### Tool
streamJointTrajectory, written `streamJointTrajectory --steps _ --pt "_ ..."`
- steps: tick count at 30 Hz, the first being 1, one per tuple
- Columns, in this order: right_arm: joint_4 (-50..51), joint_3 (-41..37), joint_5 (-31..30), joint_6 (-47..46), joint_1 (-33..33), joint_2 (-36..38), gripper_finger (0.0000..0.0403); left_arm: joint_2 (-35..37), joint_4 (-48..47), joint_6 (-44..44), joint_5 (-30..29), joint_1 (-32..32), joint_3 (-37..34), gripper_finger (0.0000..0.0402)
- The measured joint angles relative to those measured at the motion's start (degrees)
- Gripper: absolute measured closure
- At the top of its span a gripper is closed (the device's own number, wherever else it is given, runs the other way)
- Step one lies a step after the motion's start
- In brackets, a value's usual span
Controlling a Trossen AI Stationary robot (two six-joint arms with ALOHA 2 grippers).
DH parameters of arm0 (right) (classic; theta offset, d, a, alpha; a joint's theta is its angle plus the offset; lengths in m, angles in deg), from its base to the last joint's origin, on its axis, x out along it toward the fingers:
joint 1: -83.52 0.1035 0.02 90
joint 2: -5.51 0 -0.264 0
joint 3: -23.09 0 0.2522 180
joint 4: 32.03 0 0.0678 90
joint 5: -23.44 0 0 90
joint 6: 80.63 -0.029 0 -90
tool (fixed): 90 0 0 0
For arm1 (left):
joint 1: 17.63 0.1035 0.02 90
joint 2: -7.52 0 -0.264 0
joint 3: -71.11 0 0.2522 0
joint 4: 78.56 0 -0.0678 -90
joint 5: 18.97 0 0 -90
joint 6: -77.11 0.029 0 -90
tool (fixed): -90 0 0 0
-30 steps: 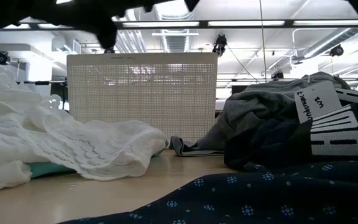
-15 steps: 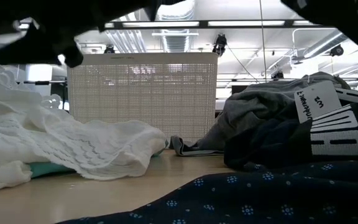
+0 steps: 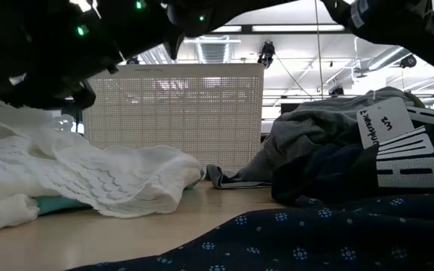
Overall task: Sort clothes
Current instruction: Put the white shirt into the bin
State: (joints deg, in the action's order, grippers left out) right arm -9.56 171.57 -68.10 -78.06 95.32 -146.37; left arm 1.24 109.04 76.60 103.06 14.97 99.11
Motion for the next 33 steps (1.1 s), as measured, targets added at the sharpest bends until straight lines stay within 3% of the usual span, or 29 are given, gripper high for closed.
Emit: streamJointTrajectory --steps 4,8,12,19,33 --pt "-0.33 -0.39 -0.11 -0.48 -0.27 -0.57 0.0097 0.0 0.02 0.0 0.02 0.0 0.0 0.0402" --pt "-0.4 -0.38 -0.03 -1.09 -0.43 -1.91 0.0137 0.0 0.04 0.0 0.04 0.0 0.0 0.0402" --pt "1.93 -0.46 0.04 -1.38 -0.67 -3.52 0.021 0.0 -0.07 0.0 0.02 0.0 0.02 0.0402" --pt "3.51 0.03 0.02 -1.55 -0.69 -3.6 0.0383 -0.09 -0.54 0.0 0.02 0.02 0.02 0.0402" --pt "5.55 0.22 -0.13 2.04 -0.21 5.81 0.04 -0.92 -0.93 0.0 0.03 0.02 0.02 0.0402"
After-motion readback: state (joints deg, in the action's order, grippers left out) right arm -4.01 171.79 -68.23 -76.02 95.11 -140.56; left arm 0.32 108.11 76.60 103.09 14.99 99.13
